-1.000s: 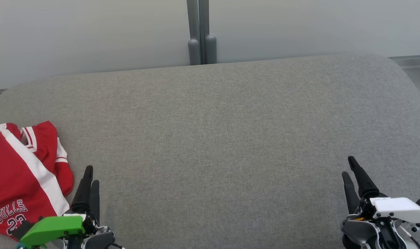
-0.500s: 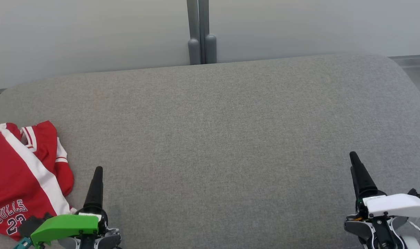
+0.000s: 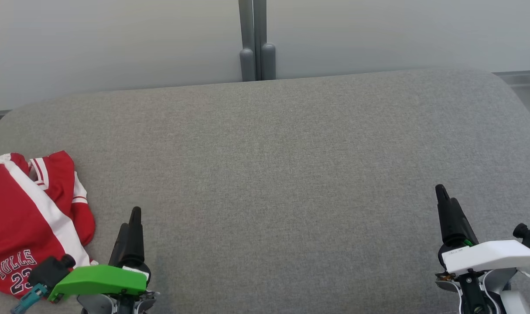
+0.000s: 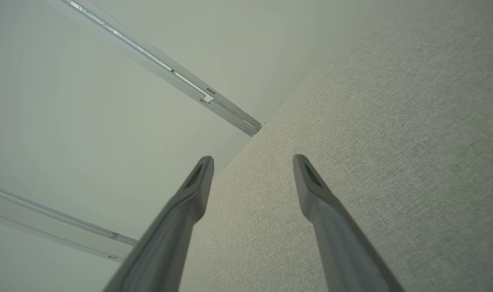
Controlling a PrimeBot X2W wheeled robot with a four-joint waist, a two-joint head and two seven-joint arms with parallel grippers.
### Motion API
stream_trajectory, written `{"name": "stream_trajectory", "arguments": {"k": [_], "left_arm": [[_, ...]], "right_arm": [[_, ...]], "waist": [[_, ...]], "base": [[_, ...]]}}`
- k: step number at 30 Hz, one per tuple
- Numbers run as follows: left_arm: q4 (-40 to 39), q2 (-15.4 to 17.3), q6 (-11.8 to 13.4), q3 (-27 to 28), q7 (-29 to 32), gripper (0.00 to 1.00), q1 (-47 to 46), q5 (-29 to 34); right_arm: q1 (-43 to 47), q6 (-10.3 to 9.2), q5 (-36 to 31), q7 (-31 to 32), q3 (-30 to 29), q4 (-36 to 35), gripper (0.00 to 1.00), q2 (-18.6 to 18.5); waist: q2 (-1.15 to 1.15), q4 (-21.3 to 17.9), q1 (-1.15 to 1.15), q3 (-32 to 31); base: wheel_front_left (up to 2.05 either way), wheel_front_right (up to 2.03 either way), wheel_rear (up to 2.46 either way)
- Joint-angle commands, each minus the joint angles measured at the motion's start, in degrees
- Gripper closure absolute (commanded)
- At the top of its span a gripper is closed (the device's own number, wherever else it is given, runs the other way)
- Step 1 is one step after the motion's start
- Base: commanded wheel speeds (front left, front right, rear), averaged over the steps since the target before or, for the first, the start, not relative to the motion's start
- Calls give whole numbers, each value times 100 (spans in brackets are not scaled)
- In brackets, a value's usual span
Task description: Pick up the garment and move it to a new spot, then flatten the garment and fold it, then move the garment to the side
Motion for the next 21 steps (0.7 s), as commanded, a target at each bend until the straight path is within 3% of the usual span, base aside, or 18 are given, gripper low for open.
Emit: {"name": "stream_trajectory", "arguments": {"k": [1, 21], "left_arm": [[-103, 64, -16, -70, -63, 0, -161, 299], [195, 323, -23, -420, -436, 0, -99, 2011]], "right_arm": [[-25, 2, -283, -72, 26, -130, 0, -65], [168, 2, -2024, -464, 80, -113, 0, -157]], "waist": [[0, 3, 0, -2], [0, 26, 0, -16]], "base": [[0, 0, 0], [0, 0, 0]]}}
